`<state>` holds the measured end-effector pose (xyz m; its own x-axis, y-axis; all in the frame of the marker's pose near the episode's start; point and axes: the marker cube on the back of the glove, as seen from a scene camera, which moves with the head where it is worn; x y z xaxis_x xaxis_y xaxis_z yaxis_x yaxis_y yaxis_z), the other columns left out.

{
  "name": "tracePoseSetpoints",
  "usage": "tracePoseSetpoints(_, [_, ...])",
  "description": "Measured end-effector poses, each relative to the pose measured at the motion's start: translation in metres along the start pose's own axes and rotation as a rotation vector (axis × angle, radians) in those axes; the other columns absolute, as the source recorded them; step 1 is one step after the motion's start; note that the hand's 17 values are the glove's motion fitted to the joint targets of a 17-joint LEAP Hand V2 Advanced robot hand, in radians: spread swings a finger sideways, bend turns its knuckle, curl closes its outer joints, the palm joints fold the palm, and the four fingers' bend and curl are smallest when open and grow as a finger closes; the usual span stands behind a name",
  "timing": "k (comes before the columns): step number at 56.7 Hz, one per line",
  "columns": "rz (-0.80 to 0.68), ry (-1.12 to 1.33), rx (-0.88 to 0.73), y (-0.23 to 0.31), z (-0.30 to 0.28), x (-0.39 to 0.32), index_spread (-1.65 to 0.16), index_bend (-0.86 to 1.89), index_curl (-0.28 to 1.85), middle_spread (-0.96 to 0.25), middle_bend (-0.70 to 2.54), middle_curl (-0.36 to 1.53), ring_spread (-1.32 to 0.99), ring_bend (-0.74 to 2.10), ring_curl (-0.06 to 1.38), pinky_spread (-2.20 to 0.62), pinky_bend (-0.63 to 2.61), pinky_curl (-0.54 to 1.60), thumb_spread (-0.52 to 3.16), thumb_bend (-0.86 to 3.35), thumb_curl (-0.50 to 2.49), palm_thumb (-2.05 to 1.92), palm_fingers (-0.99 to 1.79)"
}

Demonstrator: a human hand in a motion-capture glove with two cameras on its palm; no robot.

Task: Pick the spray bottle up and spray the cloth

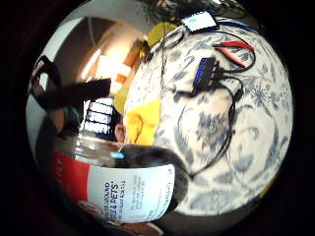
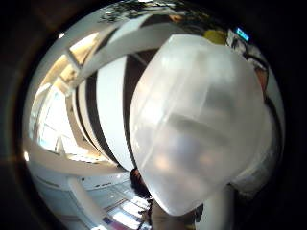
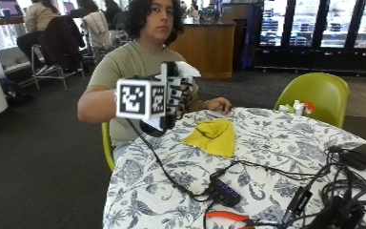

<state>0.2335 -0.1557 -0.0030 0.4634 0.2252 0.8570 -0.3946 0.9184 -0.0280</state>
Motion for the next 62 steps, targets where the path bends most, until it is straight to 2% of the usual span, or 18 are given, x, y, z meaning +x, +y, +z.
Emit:
tracePoseSetpoints(7, [0.19,0.336,-0.334,0.017,0.033,-0.025,-0.24,0.21,0.39,-0.17,0.54,0.57,-0.17,0.7,0.5,-0.19,0.43,0.44,0.88,-0.02,0.61,0.93,1.35])
tracePoseSetpoints(20, [0.573,0.45,-0.799,0.025,0.105,-0.008,-0.22,0.24,0.47,-0.16,0.57,0.58,-0.15,0.65,0.47,-0.17,0.42,0.43,0.94,-0.02,0.62,0.91,1.31])
tracePoseSetpoints(28, [0.792,0.574,-0.974,0.022,0.138,0.035,-0.2,0.21,0.5,-0.15,0.58,0.58,-0.13,0.63,0.46,-0.13,0.4,0.42,1.03,-0.01,0.62,0.91,1.28])
tracePoseSetpoints(36, [0.897,0.618,-1.06,0.019,0.153,0.061,-0.2,0.19,0.52,-0.14,0.57,0.57,-0.12,0.64,0.46,-0.1,0.37,0.41,1.12,0.0,0.61,0.91,1.24])
tracePoseSetpoints(41, [0.867,0.609,-1.042,0.014,0.155,0.058,-0.2,0.18,0.52,-0.13,0.57,0.57,-0.11,0.63,0.45,-0.08,0.37,0.41,1.18,0.0,0.61,0.91,1.22])
tracePoseSetpoints(48, [0.748,0.581,-0.968,0.002,0.155,0.034,-0.2,0.17,0.53,-0.13,0.56,0.57,-0.11,0.62,0.45,-0.07,0.35,0.4,1.24,0.0,0.6,0.91,1.21])
tracePoseSetpoints(55, [0.538,0.494,-0.83,-0.016,0.168,-0.01,-0.2,0.17,0.53,-0.13,0.56,0.57,-0.11,0.62,0.45,-0.06,0.34,0.4,1.28,-0.01,0.59,0.9,1.21])
tracePoseSetpoints(62, [0.251,0.32,-0.552,-0.047,0.192,-0.063,-0.2,0.17,0.53,-0.13,0.55,0.57,-0.11,0.63,0.45,-0.05,0.3,0.4,1.3,-0.01,0.59,0.89,1.2])
